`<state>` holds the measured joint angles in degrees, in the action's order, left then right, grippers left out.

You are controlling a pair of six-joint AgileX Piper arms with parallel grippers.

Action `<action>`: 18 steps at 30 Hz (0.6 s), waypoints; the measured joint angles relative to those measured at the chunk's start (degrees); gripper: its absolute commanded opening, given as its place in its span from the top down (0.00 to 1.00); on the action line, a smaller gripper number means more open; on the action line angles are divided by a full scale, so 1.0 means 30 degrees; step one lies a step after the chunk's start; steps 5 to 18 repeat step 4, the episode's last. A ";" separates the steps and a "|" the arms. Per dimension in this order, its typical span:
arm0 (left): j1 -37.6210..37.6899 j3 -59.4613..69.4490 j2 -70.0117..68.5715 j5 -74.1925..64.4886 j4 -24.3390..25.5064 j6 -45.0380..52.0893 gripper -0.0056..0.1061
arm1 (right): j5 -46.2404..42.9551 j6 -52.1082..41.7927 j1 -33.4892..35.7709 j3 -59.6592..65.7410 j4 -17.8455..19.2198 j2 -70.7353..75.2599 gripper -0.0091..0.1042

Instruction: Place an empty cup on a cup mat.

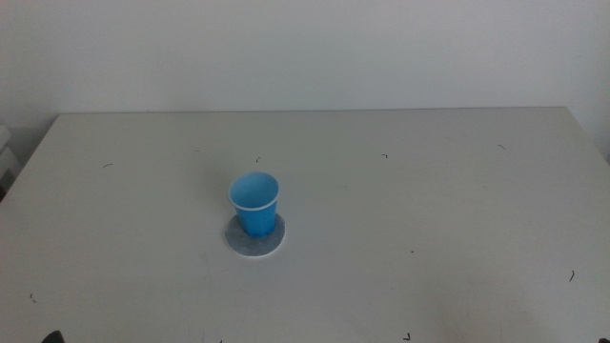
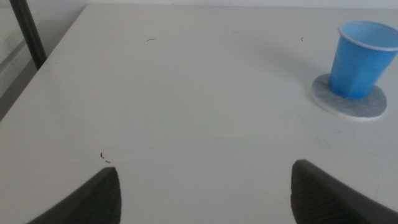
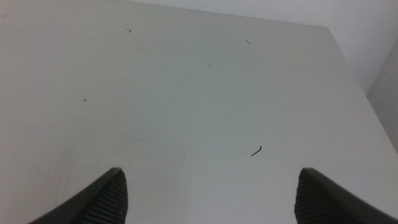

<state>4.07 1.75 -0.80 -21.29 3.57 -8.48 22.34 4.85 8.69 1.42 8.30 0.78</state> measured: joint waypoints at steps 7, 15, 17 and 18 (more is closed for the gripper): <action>0.0000 0.0000 0.0000 0.0000 0.0000 0.0000 0.01 | 0.0000 0.0000 0.0000 0.0000 -0.0159 0.0000 0.15; 0.0000 0.0000 0.0000 0.0000 0.0000 0.0000 0.01 | 0.0000 0.0000 0.0000 0.0000 -0.0159 0.0000 0.15; 0.0000 0.0000 0.0000 0.0000 0.0000 0.0000 0.01 | 0.0000 0.0000 0.0000 0.0000 -0.0159 0.0000 0.15; 0.0000 0.0000 0.0000 0.0000 0.0000 0.0000 0.01 | 0.0000 0.0000 0.0000 0.0000 -0.0159 0.0000 0.15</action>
